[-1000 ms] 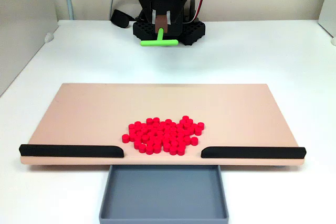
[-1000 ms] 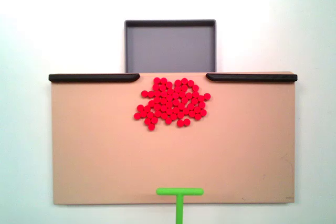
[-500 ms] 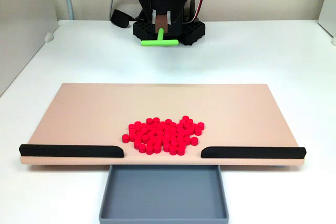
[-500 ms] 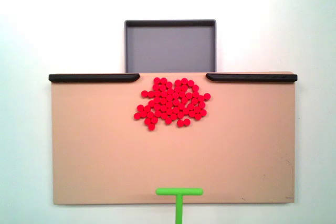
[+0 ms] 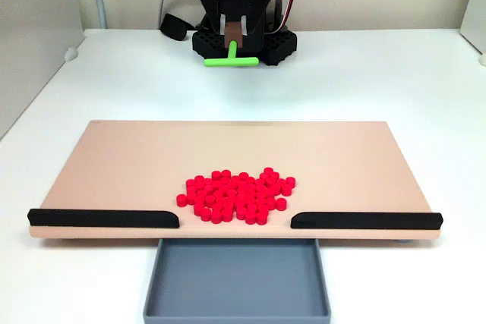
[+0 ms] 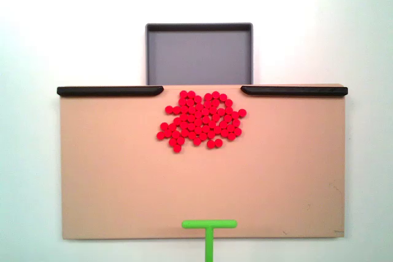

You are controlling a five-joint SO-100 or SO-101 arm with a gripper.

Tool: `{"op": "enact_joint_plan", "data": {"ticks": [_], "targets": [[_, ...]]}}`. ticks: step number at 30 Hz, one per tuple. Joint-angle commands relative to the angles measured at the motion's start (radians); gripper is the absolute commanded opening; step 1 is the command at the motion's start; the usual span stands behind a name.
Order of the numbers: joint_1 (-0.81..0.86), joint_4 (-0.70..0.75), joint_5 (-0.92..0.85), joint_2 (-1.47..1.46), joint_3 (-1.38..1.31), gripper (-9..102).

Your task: Push granules from bottom to the grey container

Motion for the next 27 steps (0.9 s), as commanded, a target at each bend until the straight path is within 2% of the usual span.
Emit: {"op": "enact_joint_plan", "data": {"ticks": [1, 5, 19, 27], "targets": [[0.003, -0.002, -0.014, 0.015, -0.015, 0], [-0.009, -0.029, 0.011, -0.005, -0.014, 0], [-0.015, -0.279, 0.009, -0.029, 0.169, 0], [-0.034, -0.327, 0.017, -0.066, 0.229, 0]]}}
